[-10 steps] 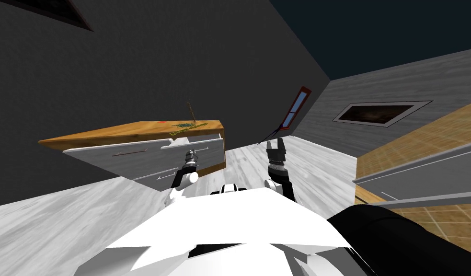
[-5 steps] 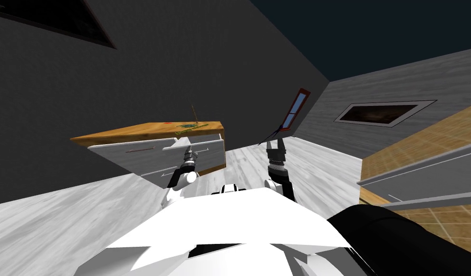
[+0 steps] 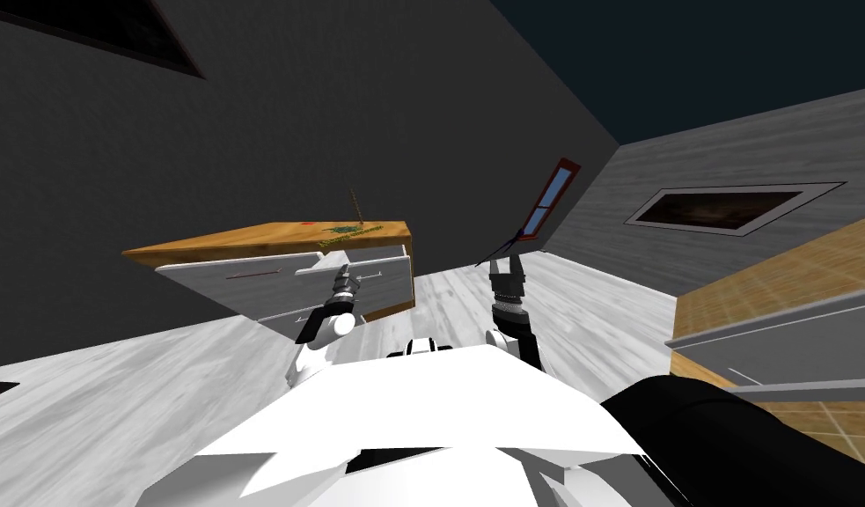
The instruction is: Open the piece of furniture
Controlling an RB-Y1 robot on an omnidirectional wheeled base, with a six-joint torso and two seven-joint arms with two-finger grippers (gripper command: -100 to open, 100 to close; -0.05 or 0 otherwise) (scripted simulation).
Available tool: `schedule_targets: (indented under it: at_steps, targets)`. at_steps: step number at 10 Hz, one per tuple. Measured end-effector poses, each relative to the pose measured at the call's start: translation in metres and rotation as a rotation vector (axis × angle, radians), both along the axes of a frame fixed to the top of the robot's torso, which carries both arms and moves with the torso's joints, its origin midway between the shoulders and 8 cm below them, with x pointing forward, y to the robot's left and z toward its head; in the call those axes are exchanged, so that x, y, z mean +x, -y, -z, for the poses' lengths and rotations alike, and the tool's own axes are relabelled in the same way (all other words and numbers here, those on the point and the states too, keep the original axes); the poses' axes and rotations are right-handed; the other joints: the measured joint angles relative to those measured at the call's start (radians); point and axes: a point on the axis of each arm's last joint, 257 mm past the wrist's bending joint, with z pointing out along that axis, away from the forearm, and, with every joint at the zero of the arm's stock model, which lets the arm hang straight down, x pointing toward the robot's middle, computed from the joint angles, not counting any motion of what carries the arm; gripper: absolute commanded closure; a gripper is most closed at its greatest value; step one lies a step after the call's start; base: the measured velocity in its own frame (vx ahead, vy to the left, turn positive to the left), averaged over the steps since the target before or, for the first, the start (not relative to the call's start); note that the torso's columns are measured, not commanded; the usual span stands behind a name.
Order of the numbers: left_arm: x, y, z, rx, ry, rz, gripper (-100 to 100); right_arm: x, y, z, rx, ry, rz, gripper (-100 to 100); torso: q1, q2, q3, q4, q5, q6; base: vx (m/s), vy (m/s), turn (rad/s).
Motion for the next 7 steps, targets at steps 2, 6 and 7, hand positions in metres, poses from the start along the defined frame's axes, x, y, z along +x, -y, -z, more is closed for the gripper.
schedule_targets:
  at_steps: [2, 6, 7]
  targets:
    - [-0.0014, 0.0010, -0.0023, -0.001, -0.010, 0.007, 0, 0.0000, 0.0000, 0.0000, 0.000, 0.000, 0.000, 0, -0.001, 0.002, 0.001, 0.001, -0.001, 0.001, 0.005, -0.004, 0.008]
    - [-0.0019, 0.0008, 0.0025, -0.003, -0.021, 0.007, 0, 0.0000, 0.0000, 0.0000, 0.000, 0.000, 0.000, 0, 0.000, -0.002, -0.001, -0.001, 0.001, 0.000, 0.000, 0.000, 0.000]
    - [-0.0019, 0.0008, 0.0031, -0.003, -0.022, 0.007, 0, 0.0000, 0.0000, 0.0000, 0.000, 0.000, 0.000, 0, 0.000, -0.002, -0.001, -0.001, 0.001, 0.000, 0.000, 0.000, 0.000]
